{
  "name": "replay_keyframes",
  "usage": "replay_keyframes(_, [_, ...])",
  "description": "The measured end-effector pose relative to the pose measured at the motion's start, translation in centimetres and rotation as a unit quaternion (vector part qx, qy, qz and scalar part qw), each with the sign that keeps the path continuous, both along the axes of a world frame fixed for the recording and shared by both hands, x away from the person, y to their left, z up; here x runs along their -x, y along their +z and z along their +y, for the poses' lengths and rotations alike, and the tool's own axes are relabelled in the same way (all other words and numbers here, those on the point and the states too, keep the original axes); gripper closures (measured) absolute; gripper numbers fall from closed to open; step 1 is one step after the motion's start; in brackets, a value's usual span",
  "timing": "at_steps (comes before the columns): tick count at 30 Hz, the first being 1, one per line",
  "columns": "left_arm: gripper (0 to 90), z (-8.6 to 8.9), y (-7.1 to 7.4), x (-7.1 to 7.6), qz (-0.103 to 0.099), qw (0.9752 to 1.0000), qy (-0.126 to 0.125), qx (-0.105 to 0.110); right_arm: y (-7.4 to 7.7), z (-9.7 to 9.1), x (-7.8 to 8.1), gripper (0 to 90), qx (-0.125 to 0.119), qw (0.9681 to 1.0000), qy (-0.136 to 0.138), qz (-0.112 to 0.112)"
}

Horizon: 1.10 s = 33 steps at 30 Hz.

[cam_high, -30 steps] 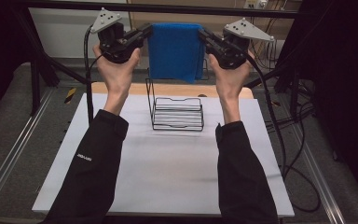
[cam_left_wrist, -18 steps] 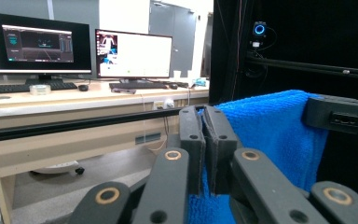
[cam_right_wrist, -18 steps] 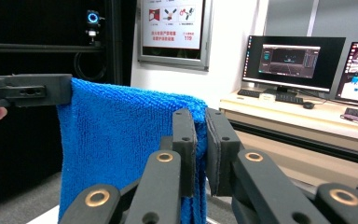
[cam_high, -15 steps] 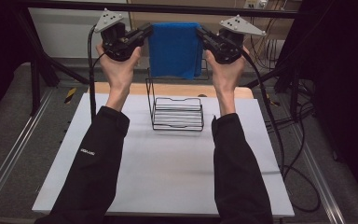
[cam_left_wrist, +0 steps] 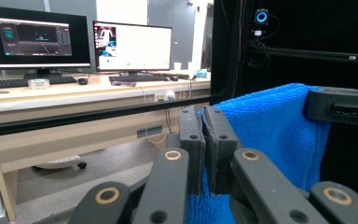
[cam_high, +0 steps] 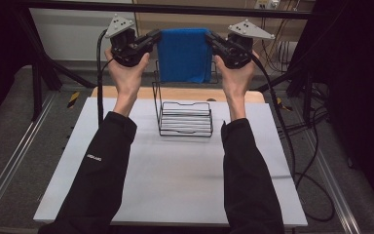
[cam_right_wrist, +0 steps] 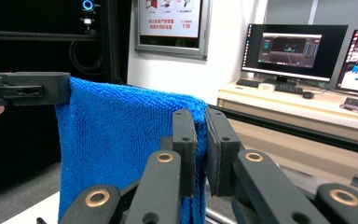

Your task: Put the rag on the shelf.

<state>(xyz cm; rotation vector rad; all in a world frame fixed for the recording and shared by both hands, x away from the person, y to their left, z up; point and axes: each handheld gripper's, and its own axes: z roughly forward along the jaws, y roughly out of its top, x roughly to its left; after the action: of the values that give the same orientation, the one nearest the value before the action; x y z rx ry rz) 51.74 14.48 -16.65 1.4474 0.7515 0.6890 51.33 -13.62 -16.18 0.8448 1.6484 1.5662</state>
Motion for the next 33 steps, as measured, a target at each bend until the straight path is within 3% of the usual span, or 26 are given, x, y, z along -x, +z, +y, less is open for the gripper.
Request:
replay_keyframes(22, [86.6, 0.1, -3.9, 0.8, 0.020, 0.9989, -0.017, -0.040, -4.7, -0.6, 0.8, 83.7, 0.005, 0.9991, 0.018, 0.038])
replay_keyframes(31, [86.6, 0.3, -4.1, 1.6, 0.015, 0.9981, -0.032, -0.050, -5.0, -1.0, 1.4, 83.6, 0.006, 0.9990, 0.028, 0.035])
replay_keyframes(33, [86.6, 0.5, -4.1, 1.8, 0.013, 0.9983, -0.037, -0.043, -5.0, -1.1, 1.7, 83.4, 0.007, 0.9988, 0.033, 0.034])
